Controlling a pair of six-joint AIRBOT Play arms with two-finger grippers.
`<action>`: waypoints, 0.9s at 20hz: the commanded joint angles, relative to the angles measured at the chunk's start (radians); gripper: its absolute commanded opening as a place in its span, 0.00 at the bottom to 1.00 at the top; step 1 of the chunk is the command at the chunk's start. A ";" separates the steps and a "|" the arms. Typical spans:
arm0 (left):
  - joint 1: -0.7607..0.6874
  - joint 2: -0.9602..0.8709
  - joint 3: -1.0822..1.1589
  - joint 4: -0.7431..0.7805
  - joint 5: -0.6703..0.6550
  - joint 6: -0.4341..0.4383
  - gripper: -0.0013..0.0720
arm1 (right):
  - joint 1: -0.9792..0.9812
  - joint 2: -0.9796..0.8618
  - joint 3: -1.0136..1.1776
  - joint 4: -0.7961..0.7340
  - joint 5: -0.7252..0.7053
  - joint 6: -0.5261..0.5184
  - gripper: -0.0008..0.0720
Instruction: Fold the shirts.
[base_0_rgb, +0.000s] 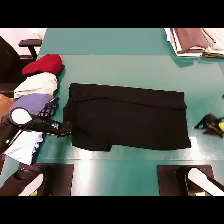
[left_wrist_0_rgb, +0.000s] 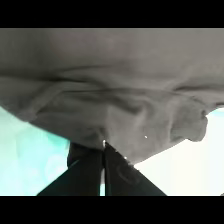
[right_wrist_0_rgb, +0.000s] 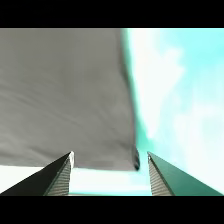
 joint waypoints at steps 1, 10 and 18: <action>0.000 0.001 0.025 -0.002 -0.007 0.007 0.05 | -0.091 0.005 -0.194 -0.014 -0.035 0.013 0.76; 0.000 0.001 0.025 0.019 -0.002 0.008 0.05 | 0.123 0.006 -0.292 0.066 -0.169 0.036 0.21; 0.000 0.196 0.058 0.077 -0.277 -0.032 0.05 | 0.197 0.237 -0.137 -0.076 0.084 0.035 0.03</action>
